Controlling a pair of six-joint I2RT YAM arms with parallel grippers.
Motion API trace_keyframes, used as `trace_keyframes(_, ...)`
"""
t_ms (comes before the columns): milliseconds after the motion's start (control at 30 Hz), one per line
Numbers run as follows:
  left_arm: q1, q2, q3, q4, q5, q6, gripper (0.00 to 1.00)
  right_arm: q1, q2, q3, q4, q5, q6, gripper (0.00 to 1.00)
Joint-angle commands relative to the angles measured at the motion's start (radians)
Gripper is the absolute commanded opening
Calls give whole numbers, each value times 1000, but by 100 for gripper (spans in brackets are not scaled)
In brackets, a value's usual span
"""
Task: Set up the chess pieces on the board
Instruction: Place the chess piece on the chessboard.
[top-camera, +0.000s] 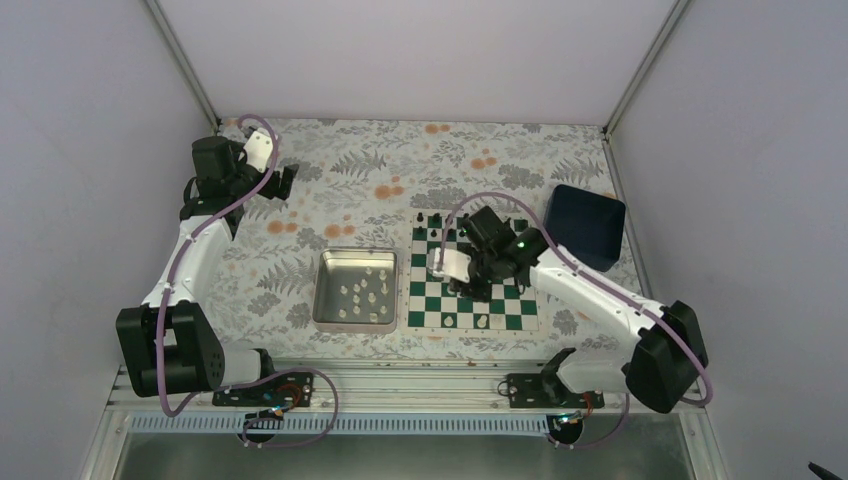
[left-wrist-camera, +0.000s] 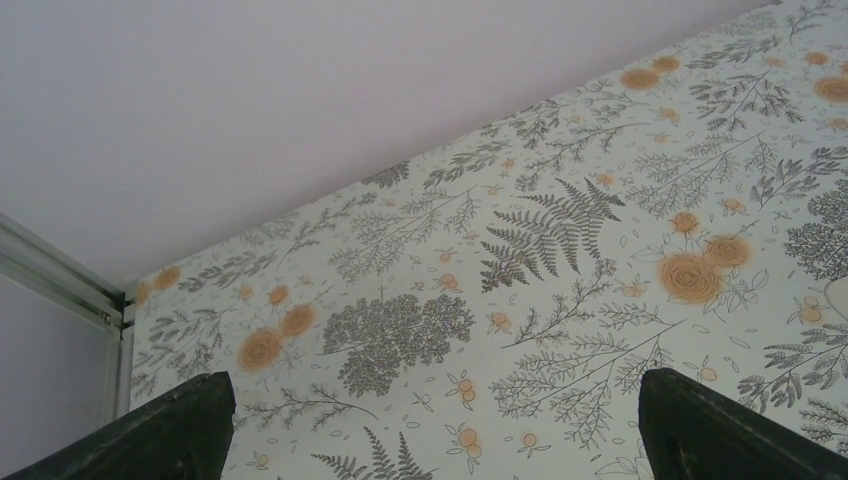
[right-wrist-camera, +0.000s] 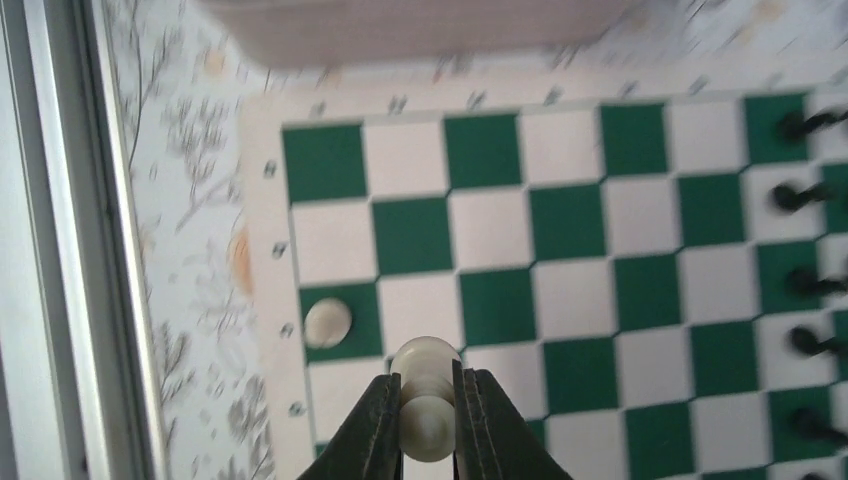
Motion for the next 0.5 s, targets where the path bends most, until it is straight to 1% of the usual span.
trace_keyframes(0, 3, 9, 30, -12, 15, -4, 100, -7, -70, -121, -14, 36, -29, 6)
trace_keyframes(300, 3, 1, 37, -26, 3, -4, 100, -17, -55, -243, 54, 31, -51, 7)
trace_keyframes(467, 2, 1, 37, -26, -2, -5, 100, -21, -8, -256, 75, 4, -67, 7)
